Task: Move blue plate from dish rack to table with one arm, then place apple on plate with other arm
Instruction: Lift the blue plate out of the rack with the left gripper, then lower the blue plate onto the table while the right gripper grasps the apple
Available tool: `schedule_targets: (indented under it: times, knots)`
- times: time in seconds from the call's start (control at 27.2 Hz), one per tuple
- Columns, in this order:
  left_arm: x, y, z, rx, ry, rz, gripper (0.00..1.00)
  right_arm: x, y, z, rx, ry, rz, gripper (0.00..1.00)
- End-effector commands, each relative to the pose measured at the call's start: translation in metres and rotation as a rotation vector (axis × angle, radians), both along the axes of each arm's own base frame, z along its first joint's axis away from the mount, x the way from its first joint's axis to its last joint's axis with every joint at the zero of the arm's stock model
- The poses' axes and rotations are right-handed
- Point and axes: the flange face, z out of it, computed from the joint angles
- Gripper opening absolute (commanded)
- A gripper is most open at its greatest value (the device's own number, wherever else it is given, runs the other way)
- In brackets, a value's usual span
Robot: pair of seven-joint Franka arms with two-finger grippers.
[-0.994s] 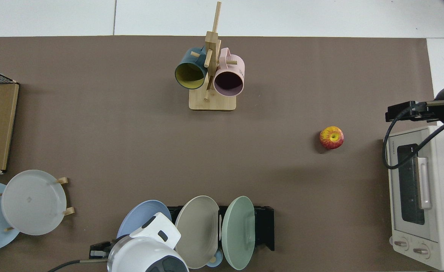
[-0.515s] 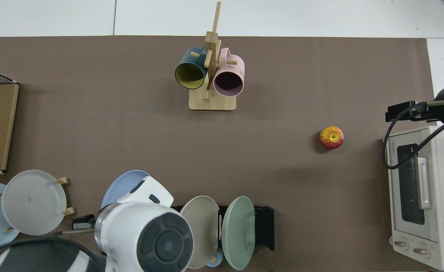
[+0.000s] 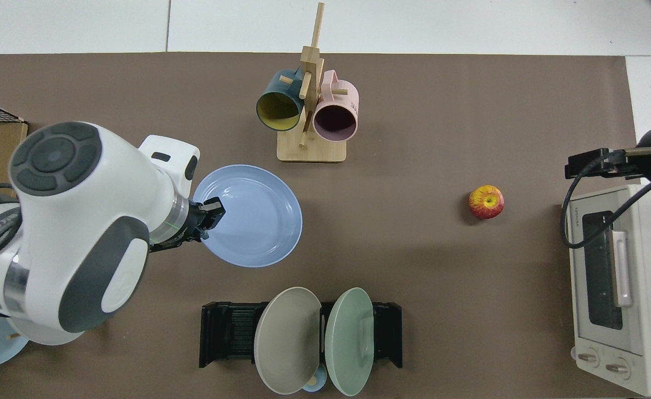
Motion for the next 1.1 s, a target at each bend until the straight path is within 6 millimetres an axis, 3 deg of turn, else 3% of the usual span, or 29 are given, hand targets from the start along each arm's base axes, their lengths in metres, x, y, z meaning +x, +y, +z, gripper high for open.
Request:
schedule_targets:
  times: [0.0,0.07,0.22,0.33,0.4,0.55,0.74,1.07]
  knots:
    - [-0.003,0.002,-0.017,-0.139,-0.065,0.117,0.0,-0.003,0.018,0.0,0.02,-0.036,0.018,1.0]
    - [-0.008,0.001,-0.026,-0.189,-0.085,0.157,0.0,0.001,0.022,-0.006,0.021,-0.039,0.021,1.0]
    - [-0.01,-0.01,-0.057,-0.249,-0.097,0.187,0.0,0.015,0.034,-0.038,0.02,-0.025,0.03,1.0]
    - [-0.02,-0.039,-0.099,-0.269,-0.094,0.162,0.0,0.027,0.044,-0.067,0.015,-0.011,0.043,1.0]
    - [-0.027,-0.051,-0.114,-0.273,-0.086,0.147,0.0,0.036,0.045,-0.088,0.011,0.008,0.044,1.0]
    - [-0.037,-0.059,-0.127,-0.263,-0.068,0.128,0.0,0.045,0.046,-0.133,0.006,0.019,0.046,1.0]
    - [-0.062,-0.079,-0.152,-0.256,-0.092,0.091,0.0,0.04,0.046,-0.179,0.005,0.002,0.049,1.0]
    - [-0.061,-0.077,-0.17,-0.254,-0.075,0.079,0.0,0.046,0.057,-0.223,-0.004,0.031,0.069,1.0]
